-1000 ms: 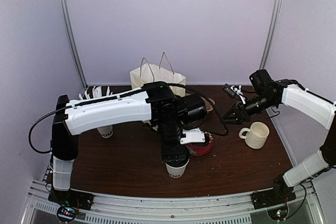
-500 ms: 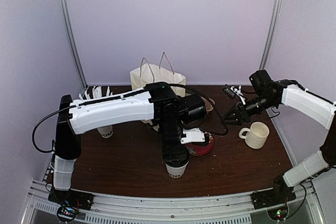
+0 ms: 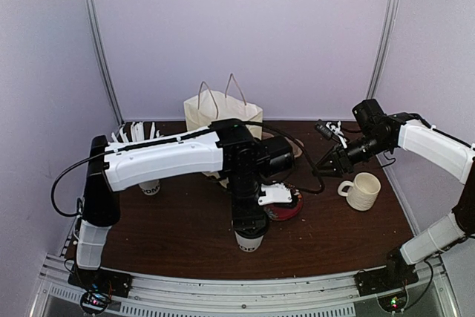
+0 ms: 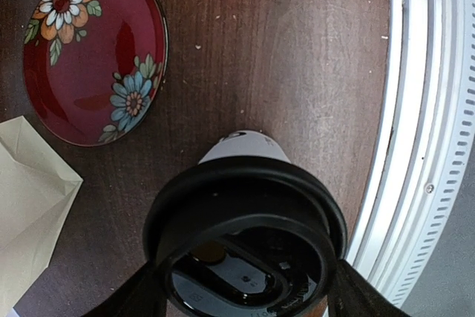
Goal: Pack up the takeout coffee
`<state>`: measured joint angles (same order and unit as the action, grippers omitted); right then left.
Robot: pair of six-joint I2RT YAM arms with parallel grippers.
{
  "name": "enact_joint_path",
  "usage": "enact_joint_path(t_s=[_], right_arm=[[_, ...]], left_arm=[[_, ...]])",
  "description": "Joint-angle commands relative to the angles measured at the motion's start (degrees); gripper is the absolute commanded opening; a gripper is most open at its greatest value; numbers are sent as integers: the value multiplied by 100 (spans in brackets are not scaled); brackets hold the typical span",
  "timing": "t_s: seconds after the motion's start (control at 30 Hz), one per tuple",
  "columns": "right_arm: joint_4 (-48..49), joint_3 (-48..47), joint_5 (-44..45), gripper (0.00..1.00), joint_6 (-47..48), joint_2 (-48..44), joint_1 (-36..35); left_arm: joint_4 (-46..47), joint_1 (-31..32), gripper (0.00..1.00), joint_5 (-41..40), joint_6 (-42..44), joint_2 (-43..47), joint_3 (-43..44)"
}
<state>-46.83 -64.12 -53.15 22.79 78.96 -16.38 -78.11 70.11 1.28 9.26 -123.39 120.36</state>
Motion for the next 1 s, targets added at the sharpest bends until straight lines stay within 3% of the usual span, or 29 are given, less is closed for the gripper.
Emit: enact_joint_path(t_s=[0.0, 0.57, 0.97], right_arm=[[42, 84, -115, 51, 86, -129, -32], [-6, 24, -135, 51, 86, -53, -58], [-2, 75, -100, 51, 120, -82, -58]], left_arm=[[19, -33, 70, 63, -48, -124, 215], [-284, -35, 70, -268, -174, -47, 278], [-171, -98, 70, 133, -122, -226, 331]])
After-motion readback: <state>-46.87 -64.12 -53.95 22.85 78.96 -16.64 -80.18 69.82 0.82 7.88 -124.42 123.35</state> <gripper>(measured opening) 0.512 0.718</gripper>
